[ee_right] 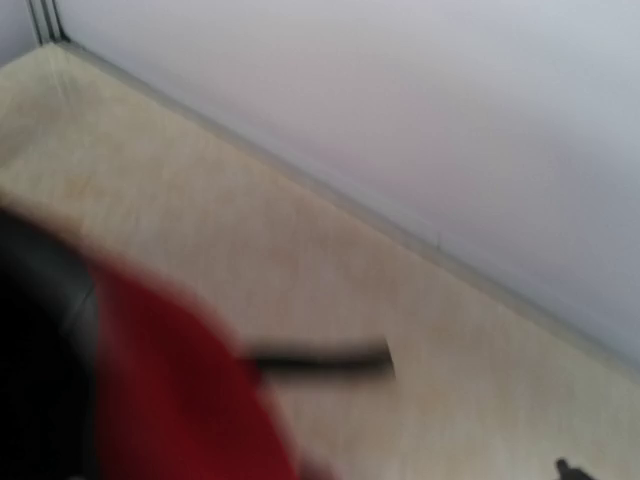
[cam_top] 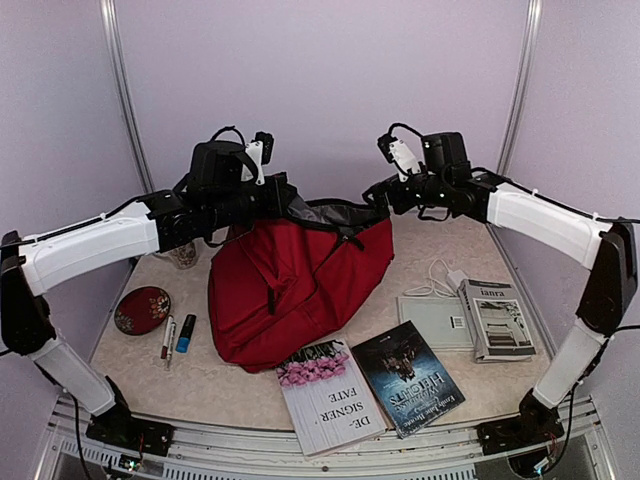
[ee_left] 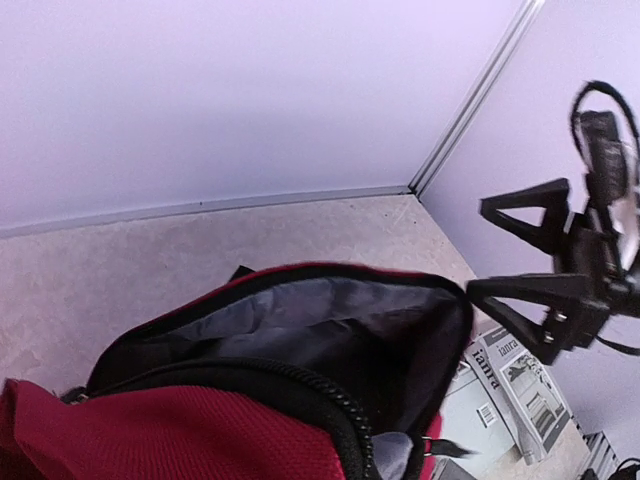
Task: Pack the student bag
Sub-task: Pass from the right arm to the left, then grab the largest pocket of the student bag.
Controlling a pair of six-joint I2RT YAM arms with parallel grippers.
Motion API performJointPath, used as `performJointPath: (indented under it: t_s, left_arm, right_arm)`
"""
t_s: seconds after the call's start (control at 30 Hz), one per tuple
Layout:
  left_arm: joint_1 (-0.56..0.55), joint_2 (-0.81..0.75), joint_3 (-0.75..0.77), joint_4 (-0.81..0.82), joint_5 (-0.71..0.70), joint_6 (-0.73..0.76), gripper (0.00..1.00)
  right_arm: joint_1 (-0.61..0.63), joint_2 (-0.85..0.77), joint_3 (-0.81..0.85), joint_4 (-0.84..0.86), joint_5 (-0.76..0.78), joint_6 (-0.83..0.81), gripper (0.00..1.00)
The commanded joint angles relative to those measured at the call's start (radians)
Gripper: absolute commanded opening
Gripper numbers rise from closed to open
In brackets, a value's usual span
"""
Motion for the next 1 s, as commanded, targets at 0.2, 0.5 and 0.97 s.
performJointPath:
  t_s: [0.2, 0.5, 0.97]
  left_arm:
    - [-0.04, -0.002, -0.022, 0.217, -0.117, -0.157, 0.0]
    - [-0.081, -0.025, -0.024, 0.236, -0.158, -0.138, 0.0]
    - [-0.097, -0.044, -0.034, 0.289, -0.157, -0.13, 0.0]
  right_arm:
    - [0.067, -0.44, -0.415, 0.141, -0.228, 0.266, 0.59]
    - [0.151, -0.264, -0.455, 0.278, -0.219, 0.406, 0.45]
    - [0.154, -0.095, -0.364, 0.318, -0.242, 0.38, 0.0]
